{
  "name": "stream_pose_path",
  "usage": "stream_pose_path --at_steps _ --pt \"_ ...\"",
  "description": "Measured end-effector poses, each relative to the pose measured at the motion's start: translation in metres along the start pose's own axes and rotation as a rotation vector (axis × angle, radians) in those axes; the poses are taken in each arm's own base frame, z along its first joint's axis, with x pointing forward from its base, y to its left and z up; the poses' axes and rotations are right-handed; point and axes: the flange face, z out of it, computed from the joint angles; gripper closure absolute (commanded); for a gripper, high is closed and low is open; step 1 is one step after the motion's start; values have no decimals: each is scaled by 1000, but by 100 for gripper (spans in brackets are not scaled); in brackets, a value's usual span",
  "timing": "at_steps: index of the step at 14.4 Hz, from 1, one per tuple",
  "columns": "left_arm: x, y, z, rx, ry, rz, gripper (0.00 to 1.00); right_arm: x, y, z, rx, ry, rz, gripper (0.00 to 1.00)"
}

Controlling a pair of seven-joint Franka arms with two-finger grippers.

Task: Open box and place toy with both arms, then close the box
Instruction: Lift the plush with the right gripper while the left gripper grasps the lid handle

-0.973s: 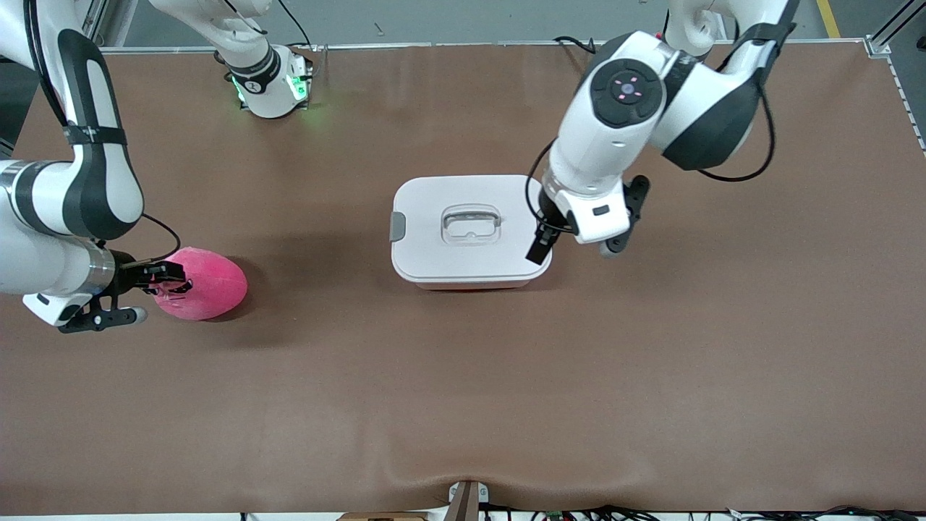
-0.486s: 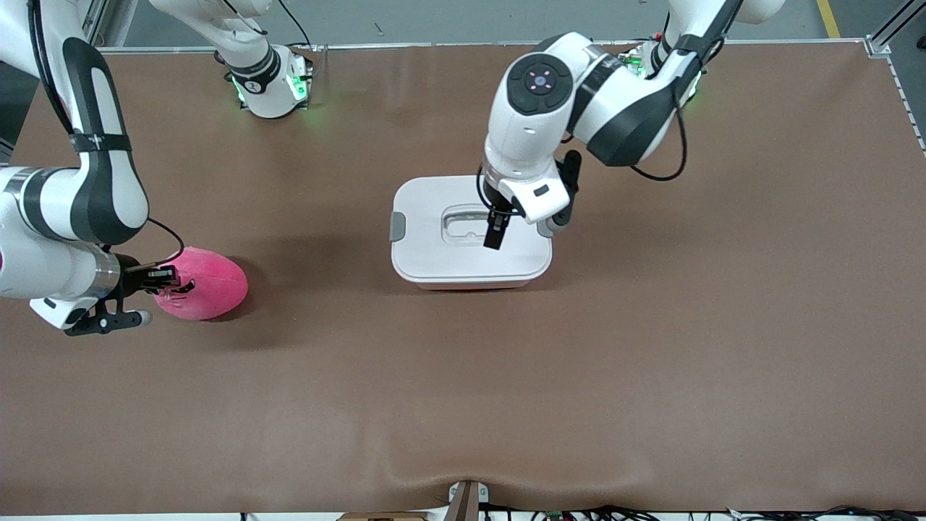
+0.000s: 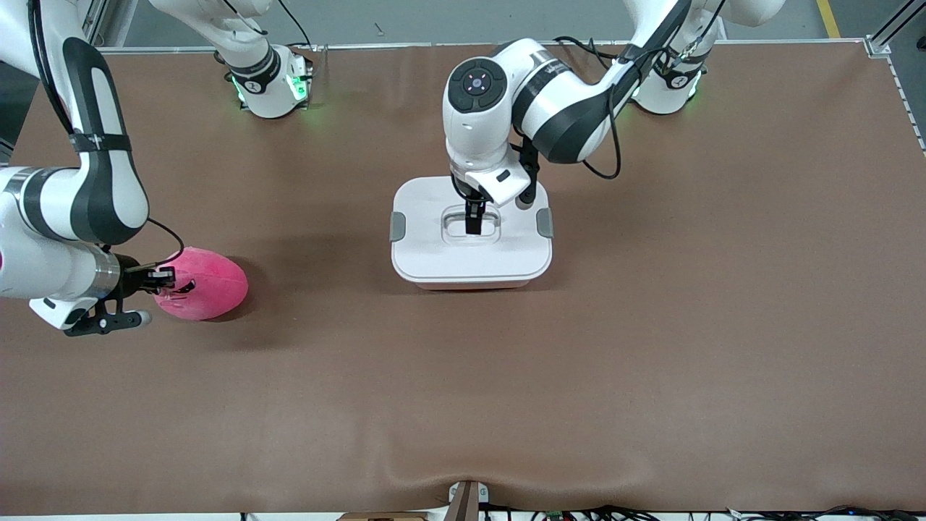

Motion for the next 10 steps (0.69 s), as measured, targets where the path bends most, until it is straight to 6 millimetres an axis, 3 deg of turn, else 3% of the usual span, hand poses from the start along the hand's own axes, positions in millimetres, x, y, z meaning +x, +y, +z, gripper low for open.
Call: stream_pose_path --at_steps 4,9,10 --pt "2 -3 23 -25 29 -96 2 -3 -6 -8 5 -23 -10 100" --pt "-8 -16 43 -60 27 -139 19 -13 -18 -54 16 -59 -133 100" --pt "-9 -17 44 -65 20 -136 27 -15 -21 -63 16 -61 -145 100"
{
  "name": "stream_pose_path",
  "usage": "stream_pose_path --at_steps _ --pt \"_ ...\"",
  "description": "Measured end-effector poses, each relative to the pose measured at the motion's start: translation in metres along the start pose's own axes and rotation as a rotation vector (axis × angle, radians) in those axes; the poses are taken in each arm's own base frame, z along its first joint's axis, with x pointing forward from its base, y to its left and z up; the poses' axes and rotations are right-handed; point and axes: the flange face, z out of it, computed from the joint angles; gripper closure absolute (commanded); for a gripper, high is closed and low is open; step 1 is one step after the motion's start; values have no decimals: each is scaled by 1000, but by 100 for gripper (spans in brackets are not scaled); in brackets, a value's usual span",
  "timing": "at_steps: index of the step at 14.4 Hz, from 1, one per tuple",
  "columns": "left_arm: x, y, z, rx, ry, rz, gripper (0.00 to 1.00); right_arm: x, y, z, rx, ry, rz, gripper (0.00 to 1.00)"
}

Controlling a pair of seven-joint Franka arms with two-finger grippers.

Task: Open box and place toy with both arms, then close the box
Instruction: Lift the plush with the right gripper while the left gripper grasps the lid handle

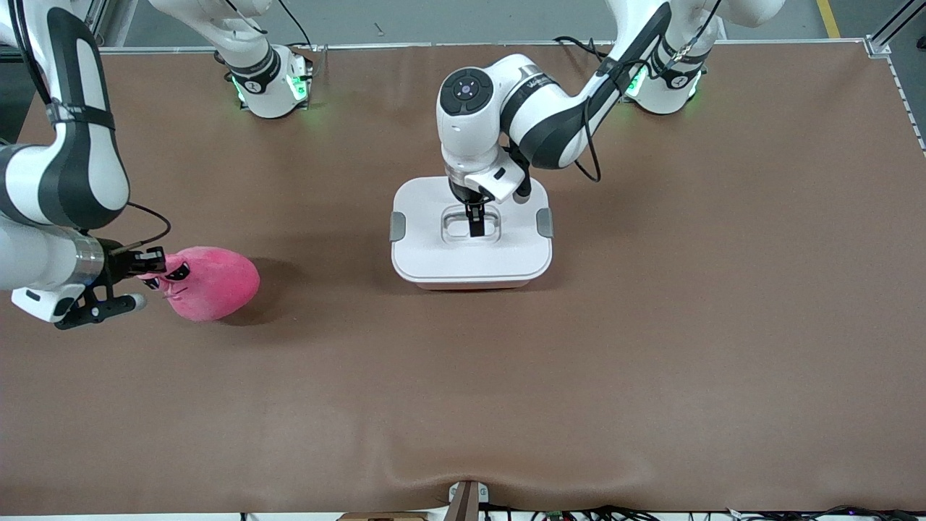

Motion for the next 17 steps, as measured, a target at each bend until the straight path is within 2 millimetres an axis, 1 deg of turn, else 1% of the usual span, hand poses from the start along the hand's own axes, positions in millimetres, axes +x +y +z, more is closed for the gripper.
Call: stream_pose_path --at_steps 1,4,6,9,12,14,15,17 --pt "-1 -2 2 -6 -2 7 32 -3 -3 -11 1 -4 -7 100" --pt "-1 -6 10 -34 21 36 33 -14 -14 -46 4 -16 -36 100" --pt "-2 -9 13 -36 23 42 40 -18 -27 -68 -7 7 -82 100" --pt "-2 -9 15 -40 17 44 55 -19 -50 -85 -20 37 -190 100" --pt "-2 -8 15 -43 13 43 65 -23 -68 -105 -32 75 -323 100" --pt "-2 -7 15 -44 12 42 71 -28 -88 -119 -48 96 -423 100" --pt "-2 -7 15 -44 11 41 74 -28 -102 -123 -57 102 -464 100" --pt "-2 -7 15 -45 10 41 81 -24 -141 -125 -72 102 -537 100"
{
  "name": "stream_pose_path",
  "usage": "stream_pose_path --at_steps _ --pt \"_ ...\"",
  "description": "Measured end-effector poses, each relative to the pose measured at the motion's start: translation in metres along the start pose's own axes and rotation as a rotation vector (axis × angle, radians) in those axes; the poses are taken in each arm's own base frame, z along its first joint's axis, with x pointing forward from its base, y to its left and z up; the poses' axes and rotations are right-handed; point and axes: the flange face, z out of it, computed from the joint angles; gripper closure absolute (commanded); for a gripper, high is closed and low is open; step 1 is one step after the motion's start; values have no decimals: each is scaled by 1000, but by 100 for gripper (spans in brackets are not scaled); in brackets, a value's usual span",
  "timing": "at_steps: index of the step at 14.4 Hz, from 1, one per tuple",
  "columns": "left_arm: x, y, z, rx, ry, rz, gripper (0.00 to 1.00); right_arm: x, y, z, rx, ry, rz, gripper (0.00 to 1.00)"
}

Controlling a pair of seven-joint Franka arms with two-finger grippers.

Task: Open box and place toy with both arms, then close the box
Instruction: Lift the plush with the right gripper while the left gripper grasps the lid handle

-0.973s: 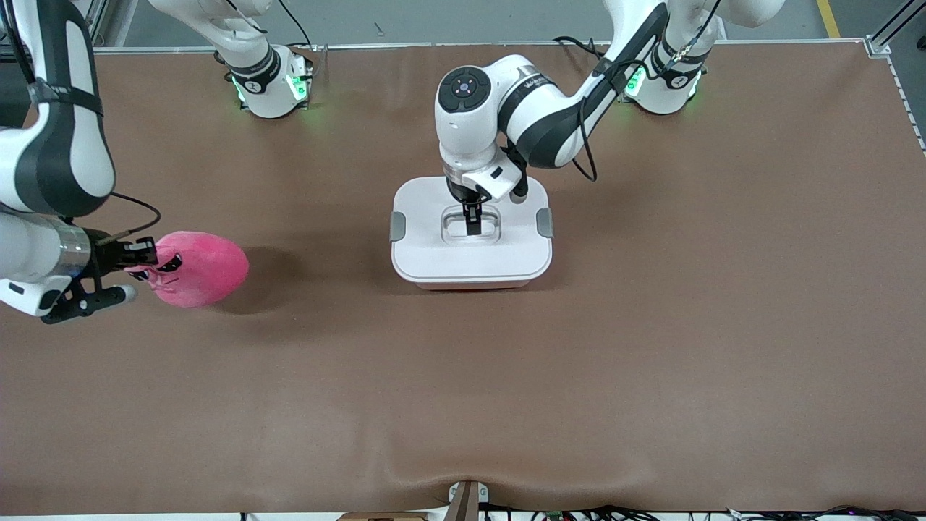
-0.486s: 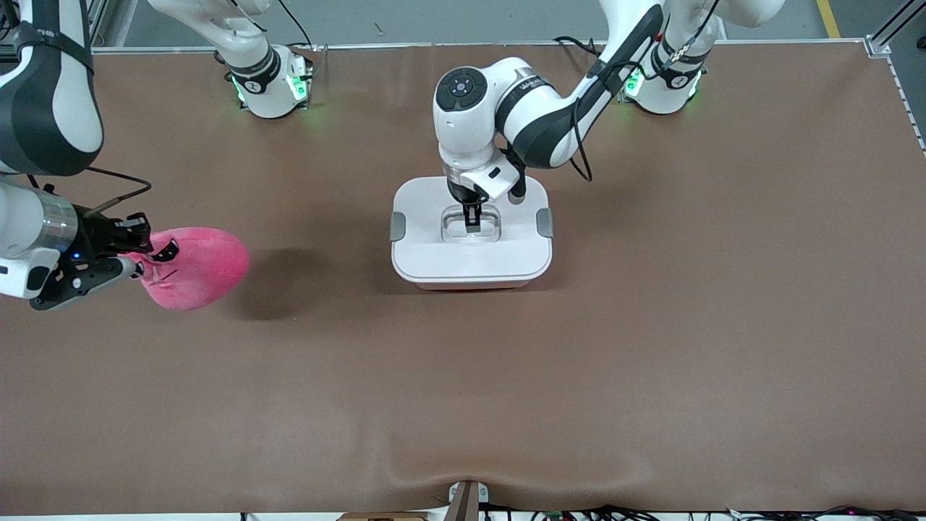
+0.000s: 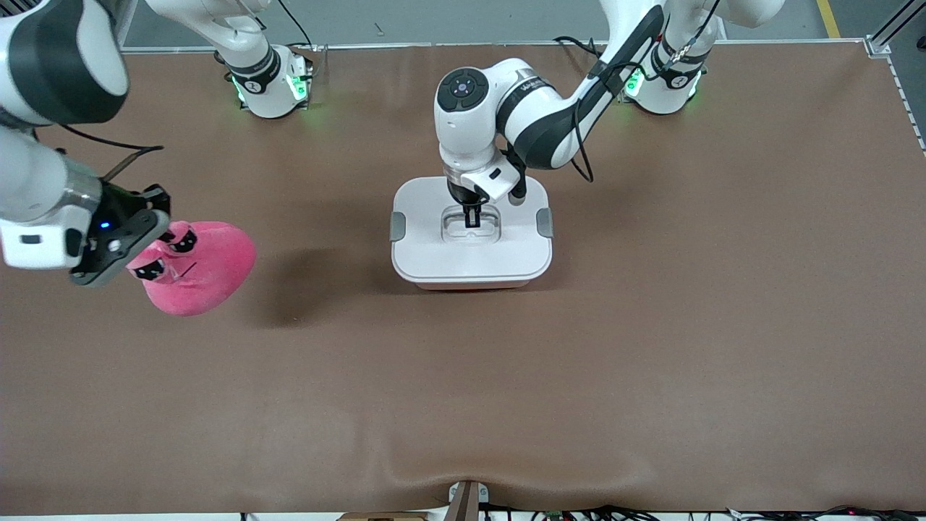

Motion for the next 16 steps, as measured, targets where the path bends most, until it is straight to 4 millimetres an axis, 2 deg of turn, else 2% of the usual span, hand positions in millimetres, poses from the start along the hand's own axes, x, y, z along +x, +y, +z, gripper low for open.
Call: stream_pose_path --at_steps 2,4,6,9,12,16 --pt "0 0 0 -1 -1 0 88 27 -38 -2 -13 -1 -76 100" --pt "0 0 0 -1 -2 0 100 51 -78 -5 -30 3 -154 100" --pt "0 0 0 -1 -2 4 100 67 -113 -8 -40 4 -215 100" --pt "-1 -1 0 -1 -1 31 100 77 -139 -8 -46 1 -293 100" --pt "0 0 0 -1 -2 44 100 84 -159 0 -51 -3 -375 100" --pt "0 2 -2 -5 -5 58 100 76 -174 10 -59 -2 -472 100"
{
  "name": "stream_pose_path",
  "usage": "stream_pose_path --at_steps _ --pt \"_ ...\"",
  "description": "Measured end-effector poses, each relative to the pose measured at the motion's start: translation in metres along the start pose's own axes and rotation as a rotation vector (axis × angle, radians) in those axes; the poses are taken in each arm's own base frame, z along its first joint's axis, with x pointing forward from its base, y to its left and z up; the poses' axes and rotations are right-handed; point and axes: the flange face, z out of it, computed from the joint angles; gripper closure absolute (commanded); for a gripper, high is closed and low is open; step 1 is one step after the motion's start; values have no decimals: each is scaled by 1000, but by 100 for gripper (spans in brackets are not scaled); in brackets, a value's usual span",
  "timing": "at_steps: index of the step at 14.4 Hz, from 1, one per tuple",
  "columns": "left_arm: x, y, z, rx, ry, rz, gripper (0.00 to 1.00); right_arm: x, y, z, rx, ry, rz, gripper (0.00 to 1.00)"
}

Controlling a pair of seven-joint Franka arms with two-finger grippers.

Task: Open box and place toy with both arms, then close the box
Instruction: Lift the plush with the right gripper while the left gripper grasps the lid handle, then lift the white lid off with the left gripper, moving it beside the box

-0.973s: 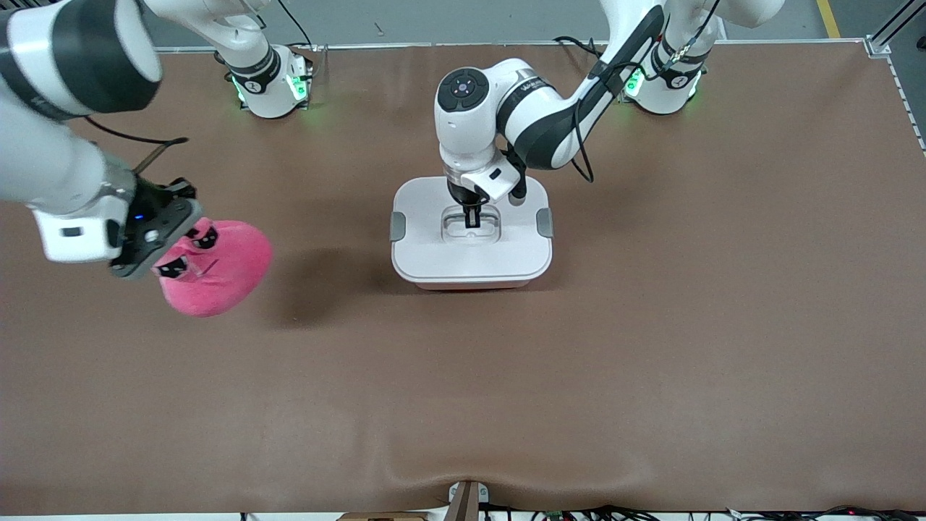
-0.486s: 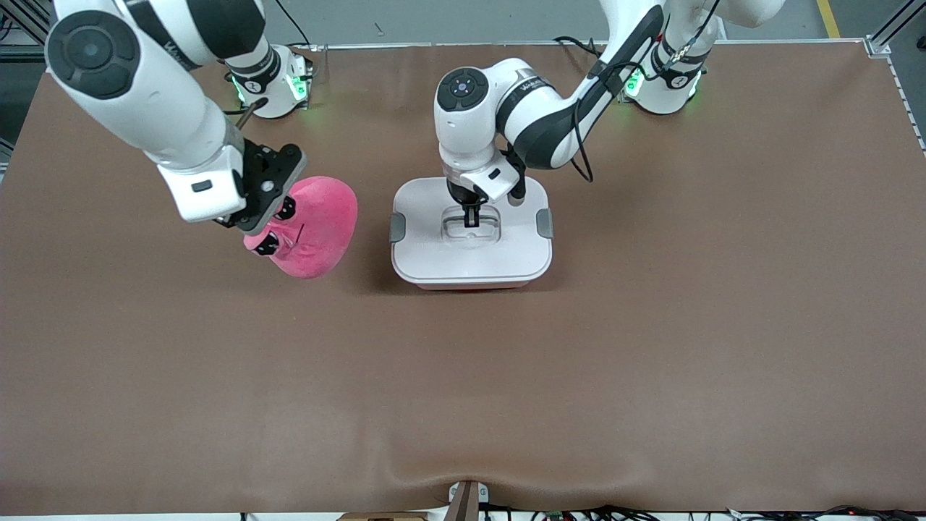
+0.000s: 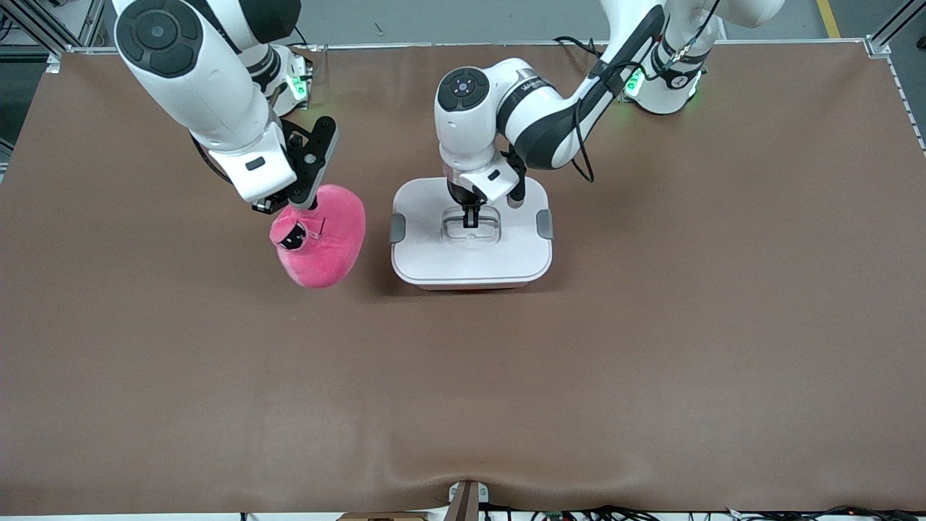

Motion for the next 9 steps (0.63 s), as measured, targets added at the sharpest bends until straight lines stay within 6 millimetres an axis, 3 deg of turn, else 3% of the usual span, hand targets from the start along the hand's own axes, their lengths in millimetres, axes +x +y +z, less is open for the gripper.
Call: stream_pose_path --at_steps 4,9 --pt "1 1 -13 -13 -9 0 100 -12 -12 -6 -5 2 -113 100" --pt "9 -2 -54 -32 1 23 100 -17 -16 -15 -20 11 -225 100"
